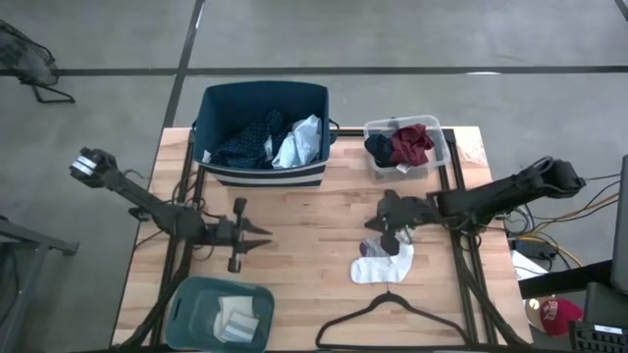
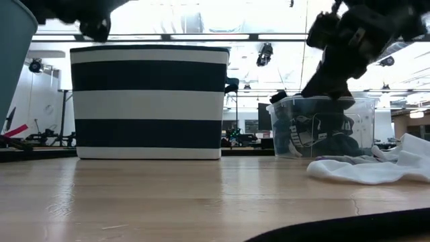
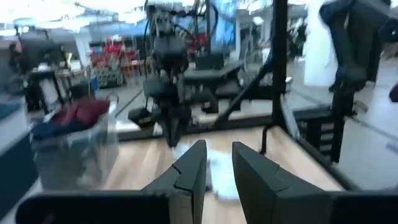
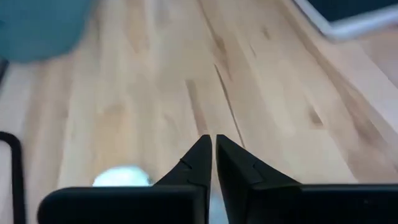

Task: Pick & Place Cloths
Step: Put the white sock into the blue bin

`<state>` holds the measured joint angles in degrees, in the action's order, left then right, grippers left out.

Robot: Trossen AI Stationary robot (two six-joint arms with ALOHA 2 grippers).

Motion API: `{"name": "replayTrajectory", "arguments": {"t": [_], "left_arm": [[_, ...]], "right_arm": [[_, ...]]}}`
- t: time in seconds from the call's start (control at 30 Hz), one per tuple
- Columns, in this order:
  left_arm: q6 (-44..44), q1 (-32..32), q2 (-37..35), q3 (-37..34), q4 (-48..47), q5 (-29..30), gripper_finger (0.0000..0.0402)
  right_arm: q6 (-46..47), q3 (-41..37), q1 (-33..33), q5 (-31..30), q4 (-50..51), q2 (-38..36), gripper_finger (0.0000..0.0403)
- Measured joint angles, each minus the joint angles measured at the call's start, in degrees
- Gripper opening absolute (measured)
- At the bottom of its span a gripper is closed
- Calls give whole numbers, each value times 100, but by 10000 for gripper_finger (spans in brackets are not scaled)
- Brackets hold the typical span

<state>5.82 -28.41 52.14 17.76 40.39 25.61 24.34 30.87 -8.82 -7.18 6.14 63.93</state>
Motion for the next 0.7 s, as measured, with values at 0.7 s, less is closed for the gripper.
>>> {"name": "replayTrajectory", "arguments": {"t": [0.7], "left_arm": [[-433,355,358,1034,-989,-293,176]], "right_arm": [[4816,2064,-2001,-69,5528,1,188]]}}
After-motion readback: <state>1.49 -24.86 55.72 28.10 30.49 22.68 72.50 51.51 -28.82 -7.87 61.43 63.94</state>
